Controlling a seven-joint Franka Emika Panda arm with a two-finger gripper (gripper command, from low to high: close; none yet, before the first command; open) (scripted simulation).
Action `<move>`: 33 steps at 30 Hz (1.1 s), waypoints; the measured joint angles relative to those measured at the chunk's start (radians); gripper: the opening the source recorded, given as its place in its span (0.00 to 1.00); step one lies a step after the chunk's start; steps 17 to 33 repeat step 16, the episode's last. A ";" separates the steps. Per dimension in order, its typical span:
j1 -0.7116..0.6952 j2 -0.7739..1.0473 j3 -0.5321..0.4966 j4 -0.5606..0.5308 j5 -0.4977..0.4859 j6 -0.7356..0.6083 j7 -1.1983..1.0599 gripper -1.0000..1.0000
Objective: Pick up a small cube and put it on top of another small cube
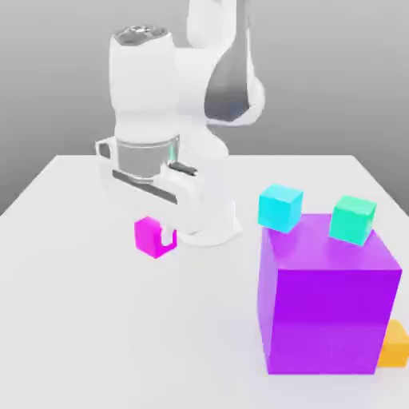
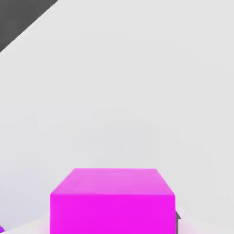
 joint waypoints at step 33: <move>0.255 -0.209 0.188 0.026 0.151 -0.225 0.074 1.00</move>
